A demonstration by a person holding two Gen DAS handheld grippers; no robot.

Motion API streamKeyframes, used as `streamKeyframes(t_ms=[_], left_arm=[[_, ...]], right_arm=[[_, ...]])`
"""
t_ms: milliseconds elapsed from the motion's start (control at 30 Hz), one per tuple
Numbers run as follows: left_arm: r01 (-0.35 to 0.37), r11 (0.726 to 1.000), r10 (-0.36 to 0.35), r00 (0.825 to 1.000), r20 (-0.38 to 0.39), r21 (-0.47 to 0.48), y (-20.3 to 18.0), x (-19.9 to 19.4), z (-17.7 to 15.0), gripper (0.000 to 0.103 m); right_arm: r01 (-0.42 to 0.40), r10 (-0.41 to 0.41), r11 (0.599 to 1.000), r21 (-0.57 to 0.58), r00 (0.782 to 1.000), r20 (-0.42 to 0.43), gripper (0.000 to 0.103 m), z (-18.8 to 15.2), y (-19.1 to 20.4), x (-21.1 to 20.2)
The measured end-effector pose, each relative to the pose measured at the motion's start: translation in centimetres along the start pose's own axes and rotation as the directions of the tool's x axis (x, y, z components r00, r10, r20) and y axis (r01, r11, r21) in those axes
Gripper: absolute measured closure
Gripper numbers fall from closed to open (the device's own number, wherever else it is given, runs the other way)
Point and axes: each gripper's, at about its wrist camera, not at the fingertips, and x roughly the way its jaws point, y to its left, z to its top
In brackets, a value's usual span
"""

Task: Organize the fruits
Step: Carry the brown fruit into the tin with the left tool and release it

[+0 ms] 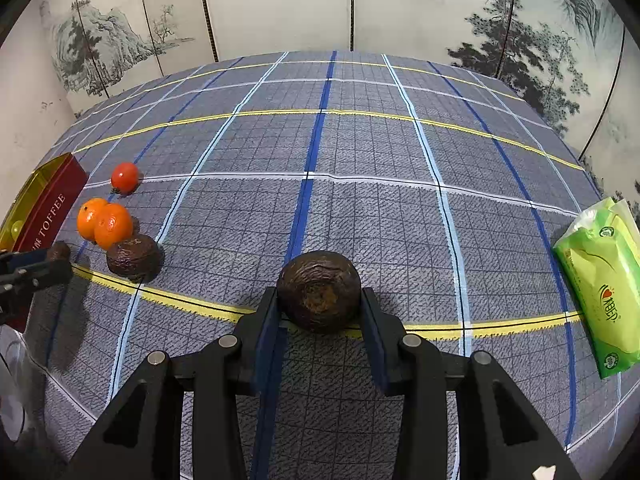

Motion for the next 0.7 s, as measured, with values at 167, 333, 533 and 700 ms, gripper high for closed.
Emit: streamKeyframes(t_ms=[167, 333, 533, 700], left_arm=[[0.001, 1.0, 0.0, 1.0, 0.021, -0.023, 1.4, -1.5, 0.3, 0.067], [-0.022, 0.998, 0.025, 0.998, 0.049, -0.063, 3.8, -3.0, 0.8, 0.067], [-0.084, 0.985, 0.097, 0.992, 0.078, -0.15, 8.8, -5.0, 0.9, 0.067], [-0.157, 0.959, 0.18, 0.98, 0.082, -0.237, 13.7, -6.1, 0.5, 0.067]], right_arm=[[0.005, -0.005, 1.0, -0.008, 1.0, -0.003, 0.066, -0.2, -0.2, 0.0], [0.005, -0.005, 1.0, -0.006, 1.0, -0.003, 0.066, -0.2, -0.2, 0.0], [0.008, -0.008, 1.0, -0.006, 1.0, -0.003, 0.066, -0.1, -0.2, 0.0], [0.011, -0.011, 1.0, -0.003, 1.0, -0.003, 0.066, -0.1, -0.1, 0.0]])
